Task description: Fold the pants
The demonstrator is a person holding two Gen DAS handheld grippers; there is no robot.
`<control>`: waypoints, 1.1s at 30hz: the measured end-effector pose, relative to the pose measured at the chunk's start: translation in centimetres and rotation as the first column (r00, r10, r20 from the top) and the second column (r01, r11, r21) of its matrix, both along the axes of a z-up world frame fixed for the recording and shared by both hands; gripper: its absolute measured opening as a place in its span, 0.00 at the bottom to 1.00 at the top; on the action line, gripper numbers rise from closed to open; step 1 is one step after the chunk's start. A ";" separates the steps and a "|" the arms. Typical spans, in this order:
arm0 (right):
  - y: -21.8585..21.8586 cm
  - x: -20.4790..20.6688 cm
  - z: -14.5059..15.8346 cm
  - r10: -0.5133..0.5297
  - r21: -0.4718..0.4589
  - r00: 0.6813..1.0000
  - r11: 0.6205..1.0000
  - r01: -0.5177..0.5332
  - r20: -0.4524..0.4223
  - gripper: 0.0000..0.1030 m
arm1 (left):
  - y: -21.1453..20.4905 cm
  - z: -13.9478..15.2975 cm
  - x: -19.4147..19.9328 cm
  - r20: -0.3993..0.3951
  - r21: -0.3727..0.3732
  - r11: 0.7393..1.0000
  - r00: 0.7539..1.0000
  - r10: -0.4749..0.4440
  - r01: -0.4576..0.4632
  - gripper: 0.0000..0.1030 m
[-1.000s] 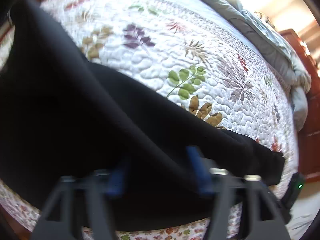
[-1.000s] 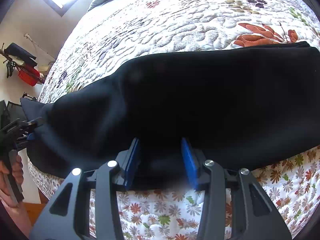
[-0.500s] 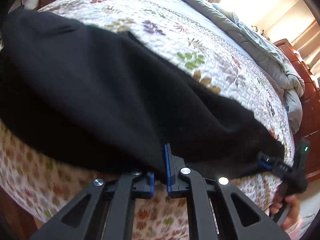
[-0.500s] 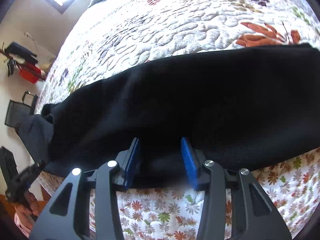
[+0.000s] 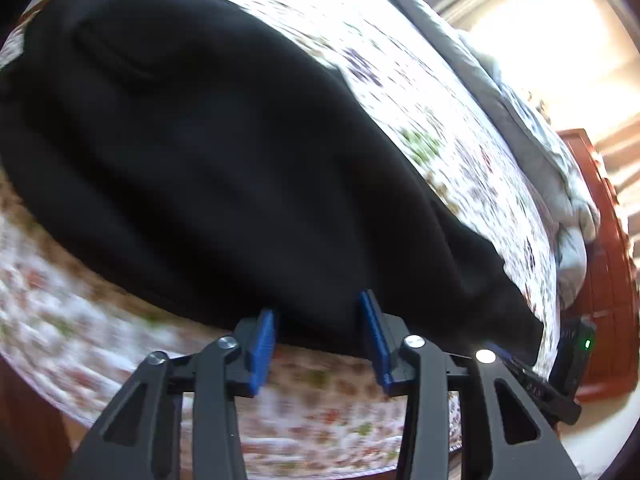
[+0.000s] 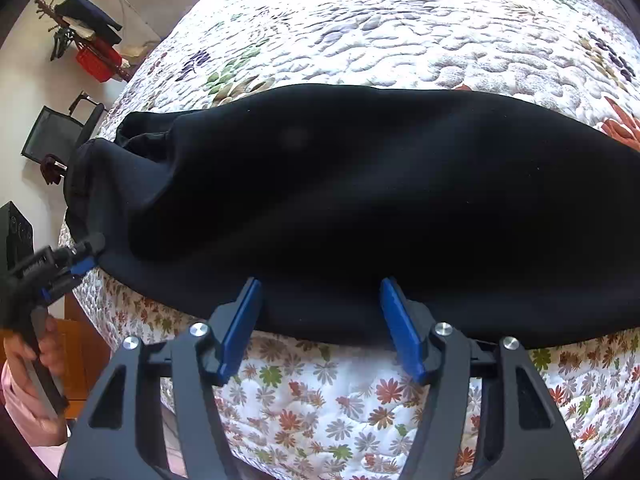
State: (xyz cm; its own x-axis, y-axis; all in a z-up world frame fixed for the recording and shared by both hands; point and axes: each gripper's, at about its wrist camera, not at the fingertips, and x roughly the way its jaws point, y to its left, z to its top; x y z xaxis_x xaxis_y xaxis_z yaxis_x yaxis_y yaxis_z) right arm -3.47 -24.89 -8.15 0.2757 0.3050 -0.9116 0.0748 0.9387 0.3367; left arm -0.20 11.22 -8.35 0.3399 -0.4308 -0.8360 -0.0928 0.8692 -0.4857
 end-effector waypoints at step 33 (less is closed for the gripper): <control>1.9 0.2 -0.7 0.035 -0.020 0.999 0.999 -0.035 0.020 0.73 | 12.0 -0.5 2.1 -0.019 -0.171 0.930 0.945 0.326 -0.325 0.04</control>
State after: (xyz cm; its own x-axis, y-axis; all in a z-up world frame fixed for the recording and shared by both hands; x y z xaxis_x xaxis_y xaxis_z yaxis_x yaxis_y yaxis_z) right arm -3.27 -23.04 -8.80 0.2838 0.2967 -0.9118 0.0351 0.9471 0.3191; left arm 1.90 23.24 -8.84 0.4931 -0.4304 -0.7560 -0.3513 0.6965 -0.6257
